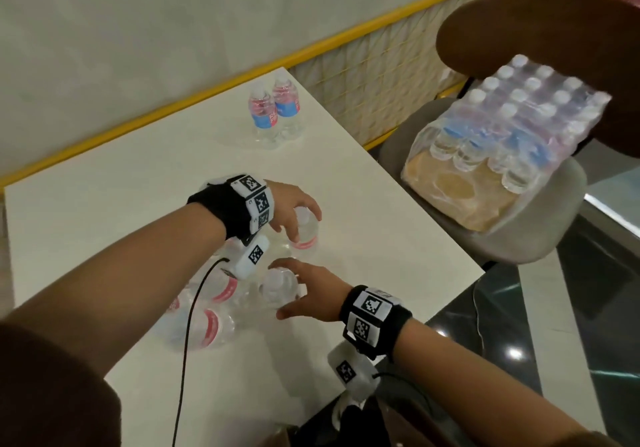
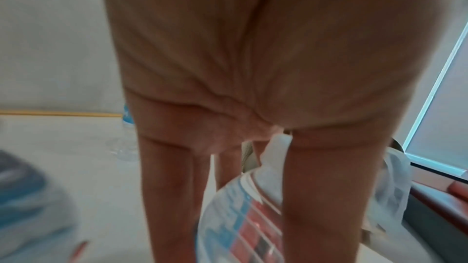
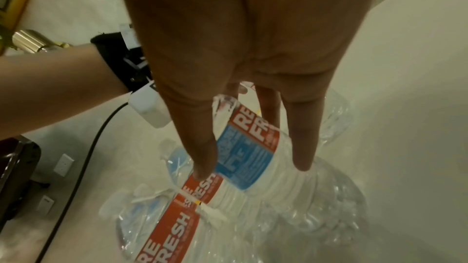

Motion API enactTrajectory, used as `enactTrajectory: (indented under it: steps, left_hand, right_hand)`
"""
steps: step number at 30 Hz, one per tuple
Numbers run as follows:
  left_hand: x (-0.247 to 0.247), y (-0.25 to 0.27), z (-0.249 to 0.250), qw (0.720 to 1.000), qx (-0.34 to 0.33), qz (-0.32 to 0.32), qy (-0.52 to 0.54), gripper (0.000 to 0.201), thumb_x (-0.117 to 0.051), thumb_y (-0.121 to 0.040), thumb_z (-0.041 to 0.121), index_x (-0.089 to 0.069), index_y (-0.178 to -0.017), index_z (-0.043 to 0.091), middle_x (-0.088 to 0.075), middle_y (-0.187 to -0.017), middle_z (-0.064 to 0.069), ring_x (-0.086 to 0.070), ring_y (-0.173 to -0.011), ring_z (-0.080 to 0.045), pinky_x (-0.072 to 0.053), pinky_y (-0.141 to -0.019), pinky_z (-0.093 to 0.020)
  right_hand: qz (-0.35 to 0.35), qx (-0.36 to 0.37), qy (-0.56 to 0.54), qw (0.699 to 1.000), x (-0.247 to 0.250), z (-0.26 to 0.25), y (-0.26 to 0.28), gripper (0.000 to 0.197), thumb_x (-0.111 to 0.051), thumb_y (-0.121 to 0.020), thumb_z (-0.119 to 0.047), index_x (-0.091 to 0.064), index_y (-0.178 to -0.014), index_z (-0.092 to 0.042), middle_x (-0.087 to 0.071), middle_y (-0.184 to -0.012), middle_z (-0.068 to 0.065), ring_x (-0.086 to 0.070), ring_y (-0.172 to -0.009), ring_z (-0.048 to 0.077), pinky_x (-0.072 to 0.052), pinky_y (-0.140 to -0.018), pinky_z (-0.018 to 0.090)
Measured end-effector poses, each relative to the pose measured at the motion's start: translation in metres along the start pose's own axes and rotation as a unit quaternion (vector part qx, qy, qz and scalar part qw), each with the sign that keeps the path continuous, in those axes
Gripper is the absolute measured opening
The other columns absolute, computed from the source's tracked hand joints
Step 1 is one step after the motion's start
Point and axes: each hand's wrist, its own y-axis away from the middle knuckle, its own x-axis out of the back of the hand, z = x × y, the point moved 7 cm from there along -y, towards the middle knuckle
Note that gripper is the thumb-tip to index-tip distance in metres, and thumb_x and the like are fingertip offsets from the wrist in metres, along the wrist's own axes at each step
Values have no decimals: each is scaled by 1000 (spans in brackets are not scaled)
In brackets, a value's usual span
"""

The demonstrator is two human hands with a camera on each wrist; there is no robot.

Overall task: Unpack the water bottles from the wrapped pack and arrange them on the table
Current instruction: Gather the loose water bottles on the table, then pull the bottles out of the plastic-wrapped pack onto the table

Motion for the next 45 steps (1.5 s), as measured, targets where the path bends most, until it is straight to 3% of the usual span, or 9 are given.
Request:
enactTrajectory:
  steps: [5,15,19,22,28,32,36,40,45]
  left_hand:
    - [-4,15,-32,994,32,-8,-107,63,-73,-77,15,-49,-130,38,-44,-135,2,-52,-110,-20,-48,-94,-36]
    - [0,30,-41,992,36,3,-122,70,-52,-77,-1,-41,-133,40,-41,-145,3,-48,-125,-19,-47,-101,-39]
    - [39,52,-5,986,-12,131,-97,55,-48,-84,2,-46,-129,33,-35,-149,7,-37,-134,-14,-32,-110,-28]
    - [57,53,53,970,-87,224,-27,40,-54,-89,13,-51,-125,30,-44,-140,7,-45,-125,-14,-36,-102,-26]
    - [57,-10,166,944,-179,247,122,24,-59,-89,17,-60,-113,21,-57,-122,-1,-55,-106,-14,-44,-95,-31]
    - [65,-70,202,949,-134,279,56,33,-56,-88,15,-61,-117,31,-18,-153,-12,-23,-142,-31,-26,-115,-37]
    - [78,-112,220,943,-94,317,-19,39,-57,-86,20,-62,-116,45,11,-160,-1,10,-147,-31,-9,-121,-42]
    - [86,-143,223,947,-89,304,-54,42,-53,-88,20,-57,-129,29,-13,-158,-7,-18,-143,-34,-24,-116,-45]
    - [98,-143,220,907,-173,373,89,33,-47,-91,-1,-63,-120,2,-61,-126,-14,-59,-112,-32,-45,-98,-35]
  right_hand:
    - [2,1,8,1000,-20,-20,-12,77,-78,-75,-27,-37,-139,-29,-51,-135,2,-51,-119,24,-40,-95,29]
    - [10,-9,-23,1000,3,-25,0,77,-76,-79,-22,-35,-144,-20,-40,-145,2,-41,-131,22,-35,-104,29]
    - [148,-68,-147,976,80,29,19,67,-77,-78,-24,-43,-136,-21,-45,-139,4,-47,-127,23,-44,-102,34]
    - [286,-97,-225,926,148,72,45,65,-75,-79,-21,-42,-135,-19,-47,-135,5,-52,-119,23,-47,-97,36]
    - [472,-128,-282,825,238,135,98,64,-69,-83,-12,-37,-139,-17,-46,-135,7,-53,-108,20,-50,-91,39]
    - [521,-138,-295,789,270,161,127,65,-68,-84,-13,-35,-140,-15,-43,-140,7,-50,-123,26,-45,-102,45]
    - [527,-134,-290,788,285,174,137,64,-67,-85,-14,-34,-140,-13,-41,-144,6,-49,-124,27,-44,-103,47]
    - [512,-141,-276,801,288,180,133,66,-67,-86,-13,-33,-142,-13,-39,-145,6,-45,-127,27,-44,-103,40]
    - [470,-174,-261,825,289,182,108,71,-68,-85,-17,-31,-145,-9,-39,-147,8,-45,-129,27,-42,-105,39]
